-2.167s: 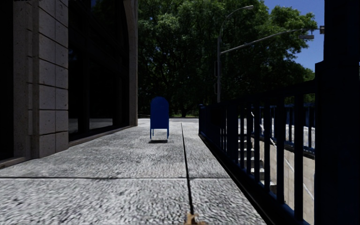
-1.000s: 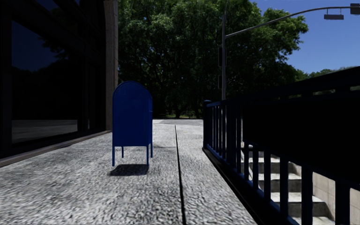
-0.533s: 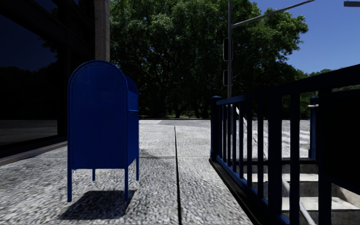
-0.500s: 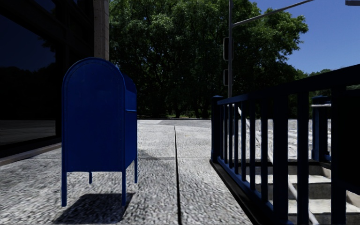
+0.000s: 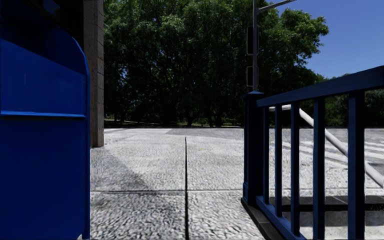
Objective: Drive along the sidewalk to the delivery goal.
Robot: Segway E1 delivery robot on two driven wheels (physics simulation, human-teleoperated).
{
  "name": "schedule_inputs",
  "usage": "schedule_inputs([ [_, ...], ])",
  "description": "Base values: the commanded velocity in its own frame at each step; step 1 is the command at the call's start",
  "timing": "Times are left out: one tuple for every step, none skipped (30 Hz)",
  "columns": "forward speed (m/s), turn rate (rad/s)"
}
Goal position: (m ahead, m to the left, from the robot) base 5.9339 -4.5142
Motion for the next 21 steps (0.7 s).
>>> schedule_inputs([
  [1.98, 0.00],
  [1.98, 0.00],
  [1.98, 0.00],
  [1.98, 0.00],
  [1.98, 0.00],
  [1.98, 0.00],
  [1.98, 0.00],
  [1.98, 0.00],
  [1.98, 0.00],
  [1.98, 0.00],
  [1.98, 0.00],
  [1.98, 0.00],
  [1.98, 0.00],
  [1.98, 0.00],
  [1.98, 0.00],
  [1.98, 0.00],
  [1.98, 0.00],
  [1.94, 0.00],
  [1.85, 0.00],
  [1.80, 0.00],
  [1.80, 0.00],
])
